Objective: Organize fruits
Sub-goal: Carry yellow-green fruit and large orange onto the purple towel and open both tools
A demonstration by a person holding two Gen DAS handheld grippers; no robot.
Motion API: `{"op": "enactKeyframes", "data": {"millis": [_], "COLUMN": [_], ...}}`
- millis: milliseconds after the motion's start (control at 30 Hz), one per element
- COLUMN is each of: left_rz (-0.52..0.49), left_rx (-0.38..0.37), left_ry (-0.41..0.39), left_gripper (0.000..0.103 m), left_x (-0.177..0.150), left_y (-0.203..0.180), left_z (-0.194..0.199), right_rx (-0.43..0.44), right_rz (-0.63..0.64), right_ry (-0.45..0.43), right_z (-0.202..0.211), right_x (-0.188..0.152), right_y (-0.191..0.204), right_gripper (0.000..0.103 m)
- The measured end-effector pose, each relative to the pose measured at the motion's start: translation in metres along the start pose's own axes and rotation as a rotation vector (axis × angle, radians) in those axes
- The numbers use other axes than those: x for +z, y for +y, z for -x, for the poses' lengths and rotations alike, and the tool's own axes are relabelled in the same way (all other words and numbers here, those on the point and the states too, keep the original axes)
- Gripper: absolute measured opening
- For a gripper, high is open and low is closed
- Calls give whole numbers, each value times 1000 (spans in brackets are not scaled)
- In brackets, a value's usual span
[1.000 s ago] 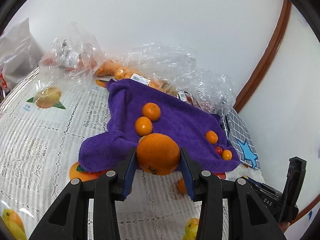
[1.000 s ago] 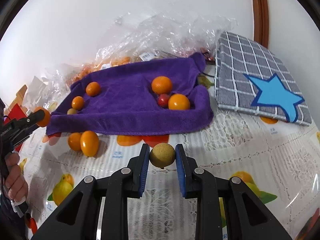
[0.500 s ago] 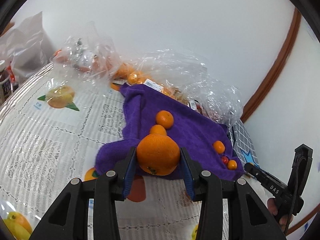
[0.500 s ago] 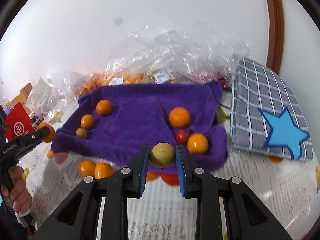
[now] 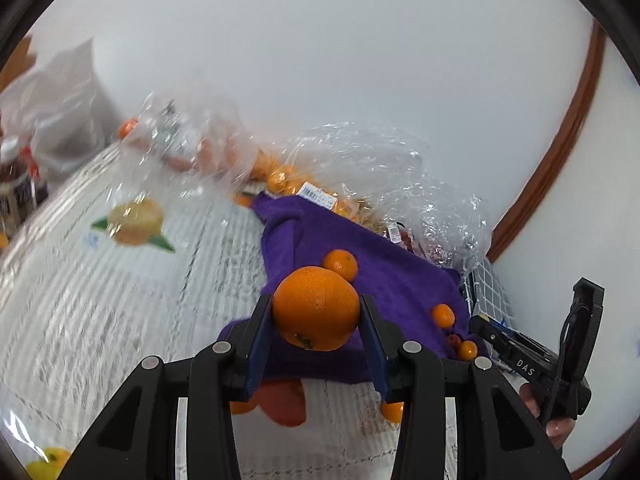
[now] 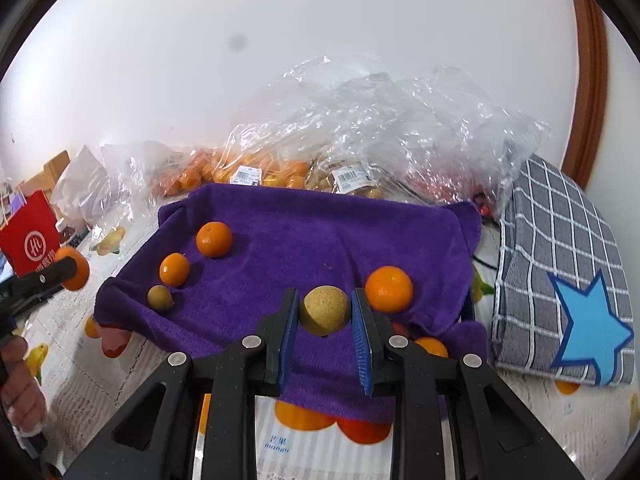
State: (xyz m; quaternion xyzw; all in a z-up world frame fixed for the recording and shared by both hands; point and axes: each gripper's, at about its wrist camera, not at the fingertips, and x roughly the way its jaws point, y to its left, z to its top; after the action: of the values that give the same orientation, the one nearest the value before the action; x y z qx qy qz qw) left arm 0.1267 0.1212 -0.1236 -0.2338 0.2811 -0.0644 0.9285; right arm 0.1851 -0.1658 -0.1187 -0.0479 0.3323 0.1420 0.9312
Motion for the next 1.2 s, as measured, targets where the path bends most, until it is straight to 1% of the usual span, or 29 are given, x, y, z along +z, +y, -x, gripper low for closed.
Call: {"op": "enactKeyframes", "data": {"millis": [67, 133, 167, 233, 333, 433, 533, 567, 633, 767, 833, 867, 933, 967, 1100, 1200], "left_rz": [-20, -55, -70, -100, -110, -110, -156, -165, -192, -227, -247, -258, -285, -290, -301, -348], "left_rx": [-15, -15, -16, -5, 8, 1, 34, 41, 53, 76, 102, 122, 142, 154, 178, 216], "left_ry": [13, 30, 36, 62, 92, 149, 188, 197, 216, 257, 279, 285, 264, 267, 271, 274], "left_gripper": [40, 40, 40, 40, 40, 40, 40, 40, 40, 40, 40, 40, 40, 40, 40, 40], "left_x": [8, 16, 18, 20, 19, 19, 18, 16, 13, 7, 4, 3, 1, 1, 1, -2], "left_y": [-10, -23, -28, -37, -44, -50, -62, -64, -73, -82, -82, -81, -84, -84, -86, -91], "left_z": [-6, -16, -21, -37, -57, -80, -100, -104, -114, -126, -133, -135, -134, -135, -137, -140], "right_rx": [11, 28, 37, 23, 33, 52, 67, 63, 23, 24, 31, 34, 34, 31, 32, 35], "right_rz": [2, -9, -17, -9, 1, -30, -64, -59, -28, -28, -38, -42, -46, -46, -47, -55], "right_ry": [6, 24, 41, 87, 105, 114, 125, 132, 130, 126, 129, 129, 129, 128, 128, 130], "right_z": [-6, -16, -22, -34, -40, -43, -46, -47, -49, -50, -50, -50, -51, -51, -51, -50], "right_x": [-1, -5, -8, -14, -20, -21, -23, -23, -24, -24, -25, -25, -25, -25, -25, -25], "right_y": [-2, -4, -5, -4, -4, -9, -15, -15, -12, -13, -15, -16, -17, -17, -17, -18], "right_gripper": [26, 26, 26, 26, 26, 26, 26, 26, 26, 26, 26, 26, 26, 26, 26, 26]}}
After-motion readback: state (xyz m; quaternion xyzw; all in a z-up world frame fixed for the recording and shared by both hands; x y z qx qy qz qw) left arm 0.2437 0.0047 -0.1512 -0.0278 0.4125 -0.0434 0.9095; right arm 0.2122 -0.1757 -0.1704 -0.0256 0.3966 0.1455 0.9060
